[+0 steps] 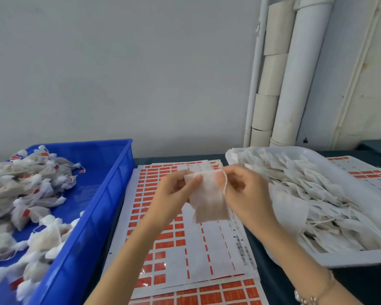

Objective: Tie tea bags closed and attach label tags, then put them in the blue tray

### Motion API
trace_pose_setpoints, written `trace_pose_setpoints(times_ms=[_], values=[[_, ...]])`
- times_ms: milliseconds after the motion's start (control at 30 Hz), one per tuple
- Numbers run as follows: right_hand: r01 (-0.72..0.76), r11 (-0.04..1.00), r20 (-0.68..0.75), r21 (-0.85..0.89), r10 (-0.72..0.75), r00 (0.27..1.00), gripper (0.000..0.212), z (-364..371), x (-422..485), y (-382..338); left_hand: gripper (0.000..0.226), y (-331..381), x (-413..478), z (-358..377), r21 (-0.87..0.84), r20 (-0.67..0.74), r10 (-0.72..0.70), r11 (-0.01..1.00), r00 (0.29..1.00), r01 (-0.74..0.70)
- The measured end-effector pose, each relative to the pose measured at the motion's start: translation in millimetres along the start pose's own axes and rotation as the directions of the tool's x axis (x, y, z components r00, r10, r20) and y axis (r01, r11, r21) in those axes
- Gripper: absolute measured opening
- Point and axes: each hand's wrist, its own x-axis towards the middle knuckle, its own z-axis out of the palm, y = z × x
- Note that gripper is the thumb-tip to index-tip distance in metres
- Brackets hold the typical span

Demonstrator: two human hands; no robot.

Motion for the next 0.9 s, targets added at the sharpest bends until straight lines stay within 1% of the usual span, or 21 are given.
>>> trace_pose_setpoints(times_ms=[67, 133, 200, 267, 333, 367, 467, 600, 767, 833, 900], values=[[-0.026, 0.998, 0.088, -0.063, 0.031, 0.996, 0.016, 22, -20, 6, 0.028, -20, -22, -10, 0.015, -0.019, -0.11, 0.994, 0.994, 0.11], [-0.097, 0.995, 0.172, -0.035, 0.102, 0.98, 0.011, 43, -38, 19, 0.026, -44, -42, -19, 0.056, -0.017, -0.249, 0.967, 0.968, 0.25], [-0.195, 0.981, 0.263, -0.019, 0.193, 0.945, 0.011, 62, -50, 35, 0.021, -67, -56, -23, 0.1, -0.013, -0.359, 0.928, 0.933, 0.358], [-0.282, 0.958, 0.337, -0.048, 0.281, 0.898, 0.009, 76, -55, 52, 0.016, -83, -64, -25, 0.194, -0.032, -0.404, 0.895, 0.914, 0.402], [-0.363, 0.93, 0.363, -0.05, 0.356, 0.861, 0.005, 86, -54, 63, 0.012, -94, -64, -25, 0.26, -0.06, -0.411, 0.874, 0.91, 0.411], [-0.405, 0.914, 0.361, -0.016, 0.383, 0.85, 0.006, 89, -53, 67, 0.01, -98, -61, -25, 0.263, -0.071, -0.409, 0.872, 0.91, 0.413], [-0.466, 0.878, 0.338, 0.107, 0.409, 0.848, 0.011, 92, -49, 72, 0.005, -105, -49, -21, 0.206, -0.092, -0.377, 0.898, 0.922, 0.388], [-0.475, 0.851, 0.329, 0.224, 0.393, 0.859, 0.007, 94, -50, 79, 0.008, -112, -38, -14, 0.123, -0.157, -0.36, 0.917, 0.92, 0.38], [-0.462, 0.837, 0.339, 0.293, 0.361, 0.869, 0.011, 92, -50, 83, 0.009, -121, -38, -17, 0.089, -0.135, -0.321, 0.938, 0.938, 0.334], [-0.453, 0.841, 0.329, 0.295, 0.355, 0.875, 0.013, 91, -50, 84, 0.009, -121, -39, -16, 0.088, -0.131, -0.305, 0.944, 0.943, 0.318], [-0.424, 0.871, 0.313, 0.247, 0.343, 0.886, 0.014, 91, -51, 86, 0.008, -122, -42, -12, 0.084, -0.128, -0.294, 0.948, 0.947, 0.306]])
